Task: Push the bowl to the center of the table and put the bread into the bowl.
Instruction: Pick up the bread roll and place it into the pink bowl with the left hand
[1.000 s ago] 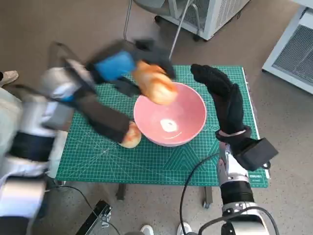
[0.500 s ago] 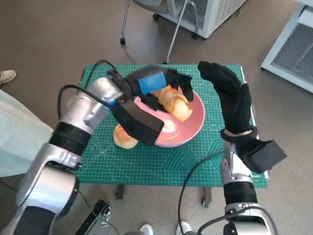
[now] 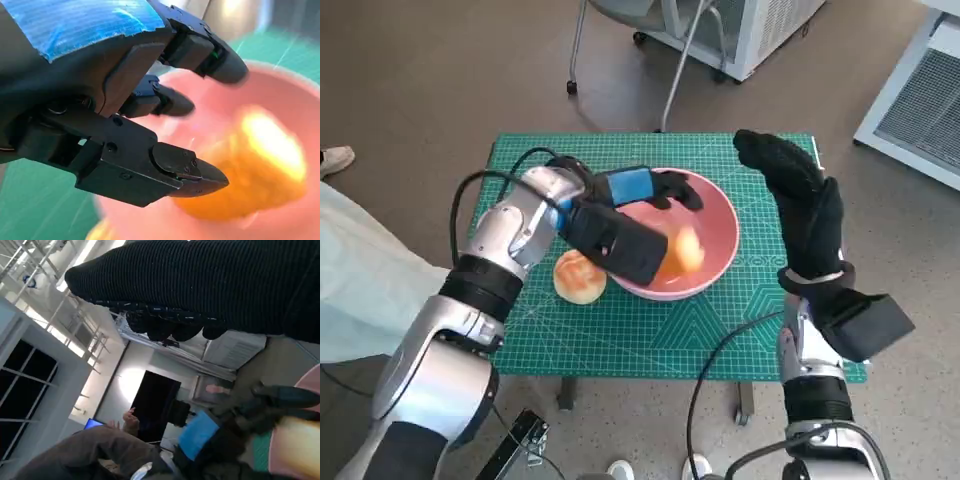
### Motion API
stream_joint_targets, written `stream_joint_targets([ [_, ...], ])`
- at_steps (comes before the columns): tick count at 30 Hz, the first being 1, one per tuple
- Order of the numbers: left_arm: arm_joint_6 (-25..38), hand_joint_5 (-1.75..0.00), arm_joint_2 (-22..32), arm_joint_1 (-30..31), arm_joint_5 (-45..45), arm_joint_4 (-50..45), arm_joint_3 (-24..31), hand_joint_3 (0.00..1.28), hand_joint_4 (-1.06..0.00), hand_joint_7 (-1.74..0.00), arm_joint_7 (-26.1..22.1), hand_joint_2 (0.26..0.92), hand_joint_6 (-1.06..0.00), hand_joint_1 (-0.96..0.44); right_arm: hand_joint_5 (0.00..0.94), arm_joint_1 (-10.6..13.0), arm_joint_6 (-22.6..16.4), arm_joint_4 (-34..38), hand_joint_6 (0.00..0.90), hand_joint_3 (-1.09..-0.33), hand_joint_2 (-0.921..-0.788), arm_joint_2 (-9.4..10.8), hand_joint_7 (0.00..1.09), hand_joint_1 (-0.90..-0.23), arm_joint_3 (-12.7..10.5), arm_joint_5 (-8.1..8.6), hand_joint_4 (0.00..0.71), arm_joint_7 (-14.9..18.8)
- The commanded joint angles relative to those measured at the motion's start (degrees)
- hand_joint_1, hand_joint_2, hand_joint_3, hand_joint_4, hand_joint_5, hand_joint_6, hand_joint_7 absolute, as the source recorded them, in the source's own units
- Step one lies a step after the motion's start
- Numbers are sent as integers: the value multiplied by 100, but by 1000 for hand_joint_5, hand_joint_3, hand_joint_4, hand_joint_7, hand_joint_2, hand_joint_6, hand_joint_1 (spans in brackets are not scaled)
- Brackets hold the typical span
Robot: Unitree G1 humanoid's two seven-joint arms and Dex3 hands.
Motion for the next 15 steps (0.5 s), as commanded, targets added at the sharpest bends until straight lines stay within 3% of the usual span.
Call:
stream_joint_targets([
  [1,74,-3,370,310,-243,-878,260,98,-1,-194,-102,787,-49,-87,0,148,125,-32,72,-611,-921,18,792,-488,-10,41,406,-12],
  [8,-139,-19,1173,899,-808,-2227,904,54,-47,-170,-268,793,-109,-76,0,133,157,-23,70,-611,-921,58,795,-488,9,-4,406,-56],
  [15,-373,-25,1941,1363,-1223,-3000,1537,50,-170,-133,-276,822,-237,48,0,104,175,19,68,-610,-921,76,799,-501,3,17,406,-26],
])
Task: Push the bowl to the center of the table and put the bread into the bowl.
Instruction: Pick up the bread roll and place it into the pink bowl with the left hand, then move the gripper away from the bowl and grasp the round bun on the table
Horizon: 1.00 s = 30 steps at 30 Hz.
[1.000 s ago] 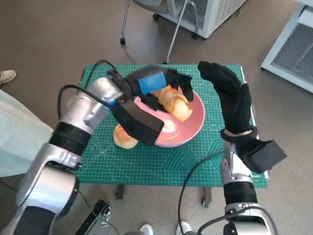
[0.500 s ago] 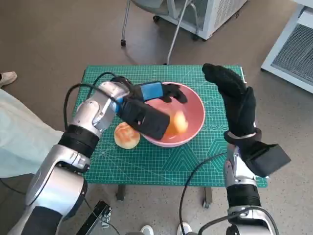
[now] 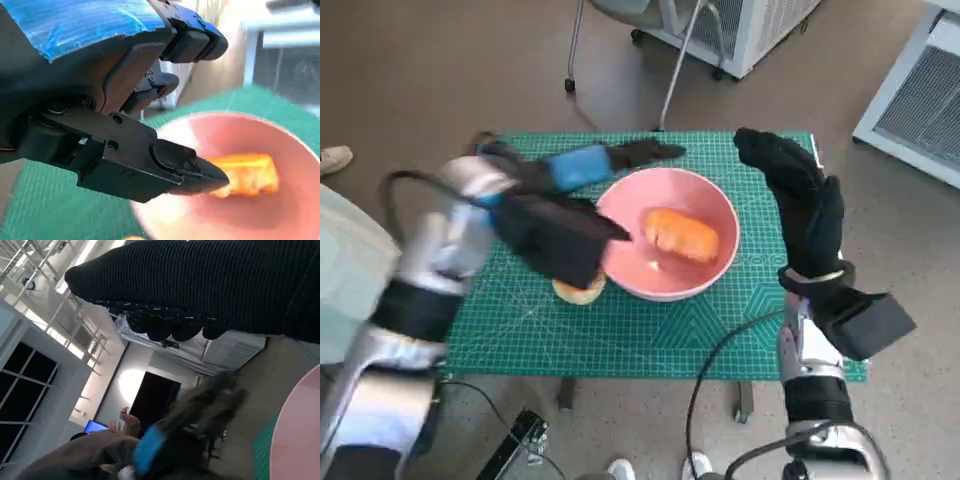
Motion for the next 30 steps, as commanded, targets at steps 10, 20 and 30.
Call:
stream_joint_targets([
  [10,463,-35,1215,950,-716,-1337,883,84,-282,-113,-645,854,-383,55,0,40,180,74,74,-608,-921,37,806,-514,-7,87,406,34],
  [20,675,-46,1518,1670,-942,-1809,1108,110,-321,-120,-875,842,-416,59,0,11,235,104,76,-615,-921,50,805,-489,7,114,405,110],
  [30,726,-33,1369,2186,-965,-1576,1066,128,-317,-113,-671,828,-418,55,0,-17,263,198,81,-618,-921,43,802,-478,-9,201,406,264],
])
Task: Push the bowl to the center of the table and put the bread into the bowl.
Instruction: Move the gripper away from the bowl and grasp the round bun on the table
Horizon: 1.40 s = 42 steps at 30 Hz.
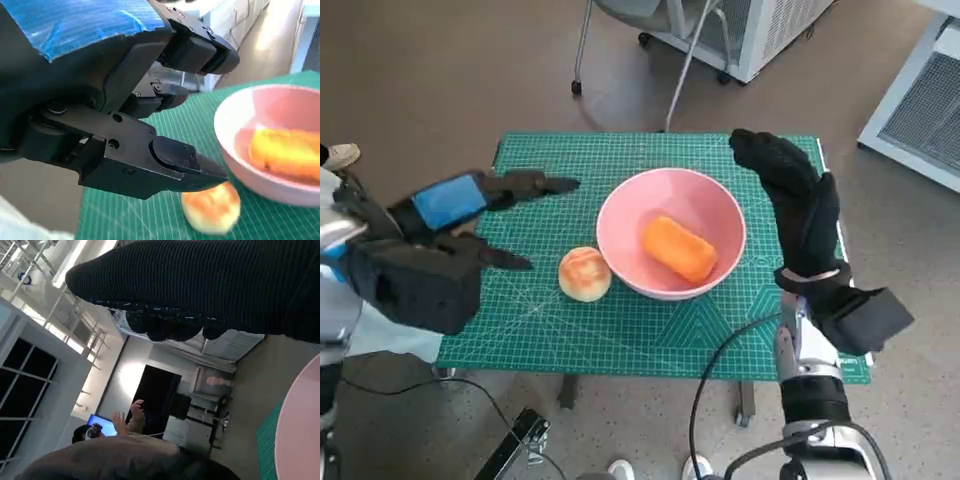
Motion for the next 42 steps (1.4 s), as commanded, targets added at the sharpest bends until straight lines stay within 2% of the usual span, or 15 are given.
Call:
stream_joint_targets([
  [1,-29,-32,-116,207,-8,240,-84,128,-317,-113,142,828,-417,55,0,13,120,119,81,-618,-921,17,801,-478,-6,75,406,110],
  [12,-233,-13,-490,240,467,1064,-623,129,-305,-94,519,828,-413,17,0,23,139,112,84,-617,-921,16,796,-478,8,92,406,170],
  [28,-68,-7,-1268,-268,1332,2401,-1395,116,-298,-78,1213,838,-425,-25,2,99,219,-21,84,-619,-921,-29,795,-482,-54,169,408,206],
  [38,266,-16,-1829,-652,1716,3340,-1903,109,-336,-92,1334,849,-474,-30,1,82,194,20,81,-621,-921,-27,798,-483,-84,166,408,179],
  [40,295,-25,-1927,-714,1744,3478,-1967,111,-359,-110,1369,855,-509,-15,1,81,185,29,81,-621,-921,-25,799,-483,-85,157,408,171],
  [42,230,-46,-1998,-755,1761,3623,-2017,114,-444,-156,1493,870,-569,6,2,85,179,30,81,-620,-921,-20,800,-488,-86,152,408,168],
])
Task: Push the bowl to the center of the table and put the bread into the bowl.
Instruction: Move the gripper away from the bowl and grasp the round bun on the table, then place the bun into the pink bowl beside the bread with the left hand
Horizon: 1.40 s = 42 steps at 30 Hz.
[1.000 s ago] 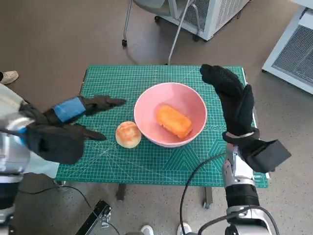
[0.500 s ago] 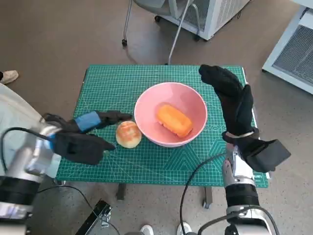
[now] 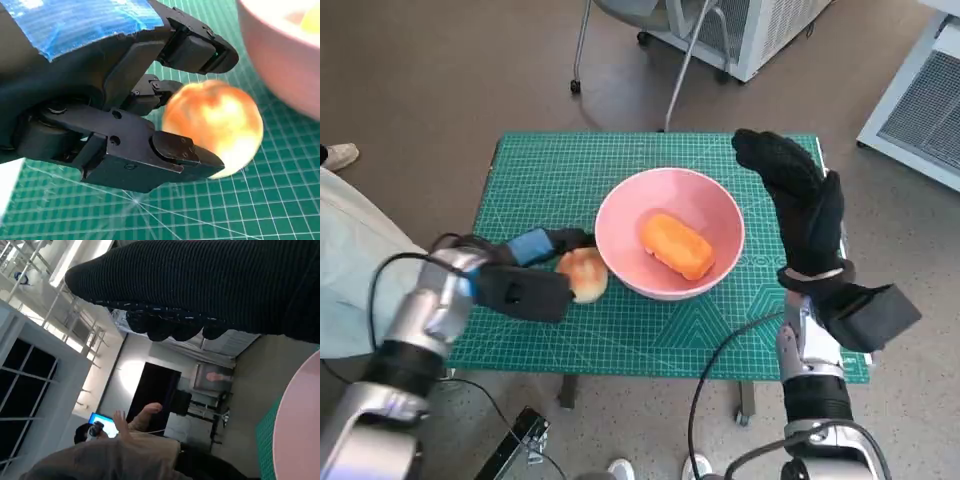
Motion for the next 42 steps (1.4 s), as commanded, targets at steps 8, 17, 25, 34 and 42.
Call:
stream_joint_targets([
  [8,-761,-1278,-168,-72,45,829,-200,173,-555,-1008,1072,901,-606,4,2,130,-7,62,80,-617,-921,14,803,-496,-15,-40,409,-20],
  [17,-692,-1420,375,-265,-54,457,109,422,-572,-1083,1003,747,-673,1,3,169,-105,79,80,-618,-921,3,804,-483,-33,-56,410,-38],
  [25,27,-1417,988,-479,-274,-581,873,473,-587,-1074,698,708,-695,2,3,179,-117,100,80,-618,-921,18,803,-476,-40,-59,411,-55],
  [34,732,-1475,1364,-694,-52,-1953,1510,719,-622,-1097,1050,555,-724,2,2,168,17,64,79,-611,-921,75,802,-485,-38,-2,410,-70],
  [42,931,-1505,982,-732,-44,-3242,1571,857,-556,-1231,1235,487,-727,1,2,104,48,82,79,-607,-921,88,802,-486,-47,5,410,-66],
])
